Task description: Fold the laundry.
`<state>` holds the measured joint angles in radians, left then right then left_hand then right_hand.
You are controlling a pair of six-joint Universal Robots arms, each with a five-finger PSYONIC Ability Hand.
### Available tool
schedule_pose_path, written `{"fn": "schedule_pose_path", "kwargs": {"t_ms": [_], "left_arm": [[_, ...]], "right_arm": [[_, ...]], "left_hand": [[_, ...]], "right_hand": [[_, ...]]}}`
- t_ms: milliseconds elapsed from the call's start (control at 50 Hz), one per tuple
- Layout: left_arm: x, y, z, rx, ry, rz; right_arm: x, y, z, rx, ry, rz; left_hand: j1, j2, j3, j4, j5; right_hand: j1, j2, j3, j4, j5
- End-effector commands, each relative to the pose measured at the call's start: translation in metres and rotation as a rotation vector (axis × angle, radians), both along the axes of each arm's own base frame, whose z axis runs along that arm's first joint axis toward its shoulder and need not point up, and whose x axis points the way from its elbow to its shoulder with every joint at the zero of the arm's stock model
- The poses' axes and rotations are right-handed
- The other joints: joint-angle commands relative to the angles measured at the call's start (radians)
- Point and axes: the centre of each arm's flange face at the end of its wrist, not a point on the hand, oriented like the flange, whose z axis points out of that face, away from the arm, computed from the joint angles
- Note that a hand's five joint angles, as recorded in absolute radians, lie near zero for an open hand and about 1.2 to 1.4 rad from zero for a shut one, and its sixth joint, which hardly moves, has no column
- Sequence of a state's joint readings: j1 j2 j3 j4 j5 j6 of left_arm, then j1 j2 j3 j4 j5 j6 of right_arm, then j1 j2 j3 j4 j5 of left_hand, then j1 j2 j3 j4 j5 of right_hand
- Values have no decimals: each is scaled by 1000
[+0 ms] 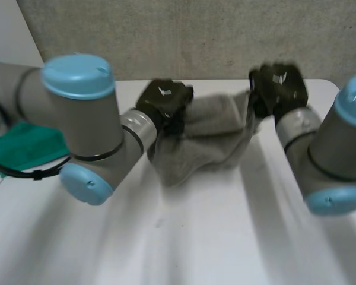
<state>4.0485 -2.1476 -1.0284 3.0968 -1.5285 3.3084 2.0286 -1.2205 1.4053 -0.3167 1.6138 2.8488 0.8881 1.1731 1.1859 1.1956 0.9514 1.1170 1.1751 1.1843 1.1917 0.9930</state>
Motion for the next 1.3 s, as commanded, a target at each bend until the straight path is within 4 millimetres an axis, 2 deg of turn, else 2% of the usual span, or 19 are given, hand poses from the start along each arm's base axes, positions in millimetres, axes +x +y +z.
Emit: {"fn": "schedule_pose_path", "kwargs": {"t_ms": [20,120,200,240,300,380,480,560,620,780,880,960,1000,1040,1100,1220,1240,1280,1300], "left_arm": [[24,35,6,172,184,33],[32,63,-28,326,202,28],[39,83,-56,417,154,33],[44,93,-69,456,117,37],[52,102,-72,470,93,42],[62,106,-45,411,147,40],[82,82,2,247,253,95],[93,46,27,41,276,149],[87,27,30,-69,256,123],[47,-2,-36,-70,-5,-152],[31,-3,-92,133,-119,-272],[25,2,-120,301,-192,-300],[23,3,-125,344,-215,-302],[19,-1,-128,374,-234,-309],[13,-24,-109,275,-198,-281],[-1,-74,-41,-74,-64,-92],[-2,-80,-29,-135,-34,-55],[-3,-91,20,-335,90,35],[-1,-92,39,-402,134,62]], "right_arm": [[13,-15,37,-135,3,21],[26,-11,-6,-1,79,94],[29,4,-52,172,163,124],[26,10,-66,238,197,125],[17,21,-87,346,253,121],[8,29,-100,393,269,128],[3,37,-83,347,267,156],[0,53,-59,266,291,210],[0,64,-43,221,281,246],[-7,86,-14,148,249,272],[-10,93,-9,137,242,272],[-13,91,-10,143,242,258],[-13,90,-11,145,242,256],[-13,88,-9,140,240,253],[-15,75,-9,128,240,226],[-9,21,6,22,191,121],[-11,3,22,-37,156,58],[-16,-12,46,-113,111,-13],[-17,-20,70,-192,63,-57]], "left_hand": [[508,223,210,201,270],[508,223,210,201,270],[222,-63,-76,-86,-16],[-69,-354,-367,-376,-307],[-210,-495,-508,-518,-448],[-404,-689,-702,-711,-642],[-565,-851,-863,-873,-803],[-563,-848,-861,-871,-801],[-569,-854,-867,-876,-807],[-572,-857,-870,-879,-810],[-572,-857,-870,-879,-810],[-537,-822,-835,-844,-775],[-414,-699,-712,-722,-652],[52,-233,-246,-256,-186],[507,222,209,200,269],[508,223,210,201,270],[508,223,210,201,270],[508,223,210,201,270],[508,223,210,201,270]], "right_hand": [[279,221,212,205,229],[279,221,212,205,229],[279,221,212,205,229],[279,221,212,205,229],[279,221,212,205,229],[279,221,212,205,229],[279,221,212,205,229],[279,221,212,205,229],[279,221,212,205,229],[279,221,212,205,229],[279,221,212,205,229],[279,221,212,205,229],[279,221,212,205,229],[279,221,212,205,229],[279,221,212,205,229],[279,221,212,205,229],[279,221,212,205,229],[279,221,212,205,229],[279,221,212,205,229]]}}
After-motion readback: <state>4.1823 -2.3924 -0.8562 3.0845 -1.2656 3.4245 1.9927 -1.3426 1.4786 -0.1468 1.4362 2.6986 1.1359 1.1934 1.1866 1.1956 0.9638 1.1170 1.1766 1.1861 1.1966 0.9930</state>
